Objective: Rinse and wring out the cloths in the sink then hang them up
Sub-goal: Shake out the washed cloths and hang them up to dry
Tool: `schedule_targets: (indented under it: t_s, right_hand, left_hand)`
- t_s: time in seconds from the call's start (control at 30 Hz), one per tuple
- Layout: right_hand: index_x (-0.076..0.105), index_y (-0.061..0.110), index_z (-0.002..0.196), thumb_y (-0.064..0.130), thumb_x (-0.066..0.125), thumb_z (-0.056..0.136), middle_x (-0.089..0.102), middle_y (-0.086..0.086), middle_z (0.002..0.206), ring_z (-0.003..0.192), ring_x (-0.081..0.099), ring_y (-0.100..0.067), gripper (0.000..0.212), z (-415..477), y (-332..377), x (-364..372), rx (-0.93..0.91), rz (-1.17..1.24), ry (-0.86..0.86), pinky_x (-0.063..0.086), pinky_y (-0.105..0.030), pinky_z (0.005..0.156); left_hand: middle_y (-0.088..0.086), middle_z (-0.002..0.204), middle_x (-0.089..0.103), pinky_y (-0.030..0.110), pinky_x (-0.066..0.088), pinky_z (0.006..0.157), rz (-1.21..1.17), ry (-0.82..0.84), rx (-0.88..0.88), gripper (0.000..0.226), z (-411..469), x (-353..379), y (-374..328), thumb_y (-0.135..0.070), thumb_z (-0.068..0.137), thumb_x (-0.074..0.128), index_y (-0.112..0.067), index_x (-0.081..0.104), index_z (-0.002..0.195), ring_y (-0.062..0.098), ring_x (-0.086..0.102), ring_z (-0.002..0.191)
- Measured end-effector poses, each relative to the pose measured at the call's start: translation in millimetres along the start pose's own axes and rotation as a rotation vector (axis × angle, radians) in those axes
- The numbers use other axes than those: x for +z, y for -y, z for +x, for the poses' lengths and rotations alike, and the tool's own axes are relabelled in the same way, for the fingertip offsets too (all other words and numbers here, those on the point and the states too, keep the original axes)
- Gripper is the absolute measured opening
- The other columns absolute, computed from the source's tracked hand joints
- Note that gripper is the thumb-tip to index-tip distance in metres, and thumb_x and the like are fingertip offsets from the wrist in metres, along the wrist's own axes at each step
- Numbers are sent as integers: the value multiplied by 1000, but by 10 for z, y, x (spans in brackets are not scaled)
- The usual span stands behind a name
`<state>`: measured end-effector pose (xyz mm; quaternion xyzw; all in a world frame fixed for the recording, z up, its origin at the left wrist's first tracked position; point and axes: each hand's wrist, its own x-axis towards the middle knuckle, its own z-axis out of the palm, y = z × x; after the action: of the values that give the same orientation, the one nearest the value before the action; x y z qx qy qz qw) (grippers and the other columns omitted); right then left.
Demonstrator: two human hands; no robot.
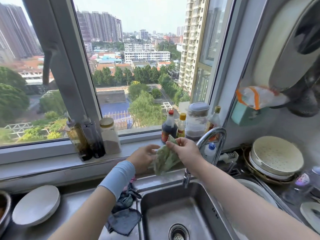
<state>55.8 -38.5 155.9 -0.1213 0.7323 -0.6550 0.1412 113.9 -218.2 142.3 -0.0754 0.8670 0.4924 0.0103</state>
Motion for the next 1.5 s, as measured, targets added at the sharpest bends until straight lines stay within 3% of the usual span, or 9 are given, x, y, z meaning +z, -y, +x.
schedule_targets:
  t_s: [0.07, 0.17, 0.4, 0.63, 0.77, 1.03, 1.23, 1.33, 1.5]
  right_hand:
    - [70, 15, 78, 29, 80, 82, 71, -1, 73, 71, 67, -15, 18, 28, 173, -9, -7, 80, 62, 56, -31, 66]
    - [72, 3, 91, 26, 82, 75, 73, -12, 84, 76, 70, -21, 30, 60, 406, -16, -16, 171, 121, 59, -32, 68]
    - [69, 4, 90, 25, 85, 73, 73, -13, 84, 74, 72, -27, 32, 155, 682, -55, -60, 116, 89, 62, -41, 70]
    - [70, 0, 100, 3, 85, 72, 72, -17, 99, 84, 72, -26, 32, 187, 838, -469, 53, -287, 283, 61, -37, 77]
    - [69, 10, 76, 23, 89, 72, 69, -2, 69, 57, 63, -10, 24, 139, 948, -654, 165, -523, 395, 48, -19, 48]
    - [71, 0, 105, 5, 64, 94, 75, -13, 90, 76, 72, -19, 14, 158, 866, -763, 176, -267, 302, 60, -28, 64]
    - [64, 8, 99, 12, 45, 104, 69, -18, 88, 77, 68, -29, 20, 142, 752, -407, -16, 7, -40, 56, -39, 65]
    - [62, 9, 108, 14, 42, 105, 65, -22, 99, 87, 63, -35, 21, 150, 720, -205, -65, 87, -150, 56, -45, 73]
    - [64, -4, 116, 12, 77, 80, 72, -14, 108, 92, 70, -26, 41, 58, 701, -418, 250, 6, 374, 62, -34, 77]
  left_hand:
    - [-6, 115, 65, 11, 47, 76, -139, 50, 80, 47, 9, -41, -177, 4, 92, 48, -30, 60, 122, 8, 60, 109]
    - [-6, 99, 74, 18, 54, 71, -475, 123, 167, 38, 40, -106, -417, 1, 88, 64, -19, 62, 120, 12, 71, 94]
    - [-15, 55, 64, 12, 41, 51, -29, 14, 233, 11, 155, -315, -659, -21, 88, 71, -29, 73, 81, -1, 51, 49]
    - [1, 72, 52, 27, 43, 66, 100, -19, 196, 24, 217, -594, -805, -26, 100, 53, -16, 52, 78, 16, 48, 66]
    - [-3, 68, 53, 12, 44, 52, 287, 95, 216, 26, 202, -726, -739, -30, 95, 62, -17, 48, 77, -1, 52, 51]
    - [-11, 63, 56, 15, 43, 54, 375, 342, 80, 19, 219, -1114, -676, -37, 89, 69, -21, 67, 78, 3, 49, 54]
    - [6, 82, 73, 32, 61, 69, -602, 117, 29, 25, 184, -1123, -717, -23, 98, 56, -1, 62, 109, 24, 69, 78]
    - [16, 91, 75, 55, 60, 64, -731, 6, -120, 25, 184, -979, -793, -32, 100, 51, -11, 55, 114, 35, 73, 79]
    - [17, 108, 68, 60, 54, 86, -472, -294, -11, 21, 225, -1069, -806, -39, 101, 48, -22, 60, 99, 40, 68, 100]
